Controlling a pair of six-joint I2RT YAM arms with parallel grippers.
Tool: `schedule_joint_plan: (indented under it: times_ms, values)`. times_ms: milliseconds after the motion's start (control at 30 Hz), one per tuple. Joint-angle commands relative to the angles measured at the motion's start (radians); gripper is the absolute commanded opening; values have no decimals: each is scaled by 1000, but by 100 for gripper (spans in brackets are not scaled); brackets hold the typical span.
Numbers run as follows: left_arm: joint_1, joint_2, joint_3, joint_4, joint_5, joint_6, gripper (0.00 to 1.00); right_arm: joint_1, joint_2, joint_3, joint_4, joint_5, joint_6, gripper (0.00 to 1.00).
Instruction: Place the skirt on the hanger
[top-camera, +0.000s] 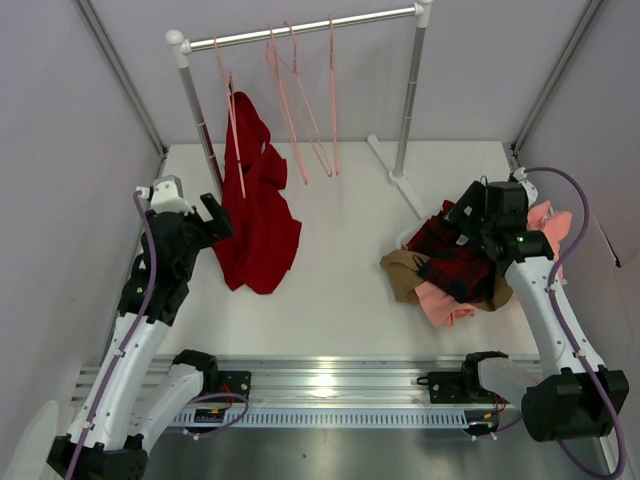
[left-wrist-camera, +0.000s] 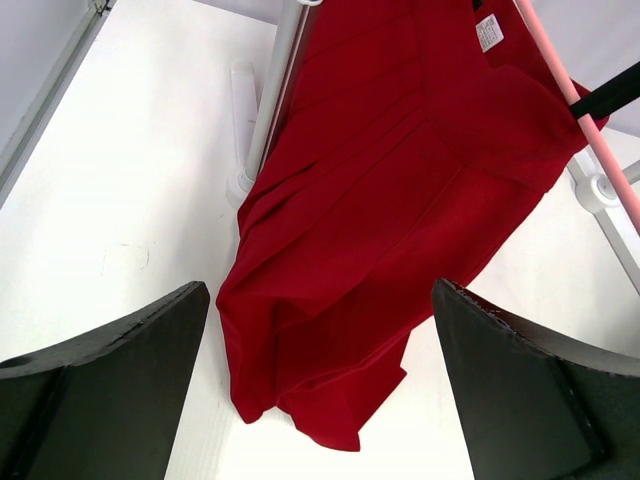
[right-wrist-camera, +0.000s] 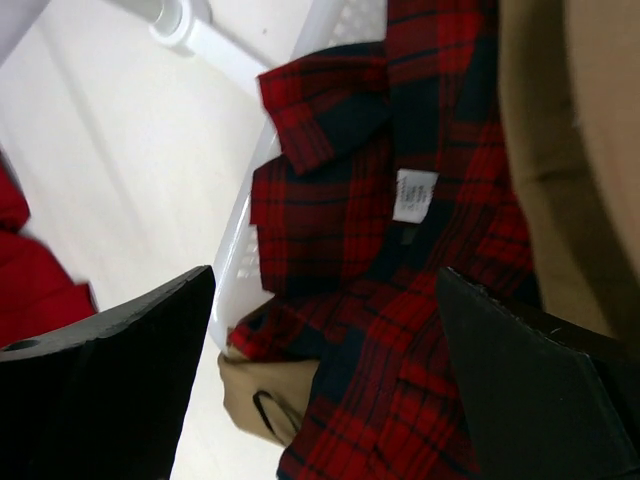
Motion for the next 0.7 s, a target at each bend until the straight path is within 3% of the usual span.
schedule_joint_plan:
  times_ms: [0,133,467,667]
  values:
    - [-7,-14,-3,31,15,11,99,-52,-3,-21,72,17,-6,99]
    - [-7,-20,-6,31,11,14,99,-146,26,-24,46,8,-35,99]
    - [-7,-11,-9,36,24,19,99,-210,67,-7,-72,-8,-100,99]
    - [-7,0,-9,39,34,19,99,-200,52,184,-170,2,-141,99]
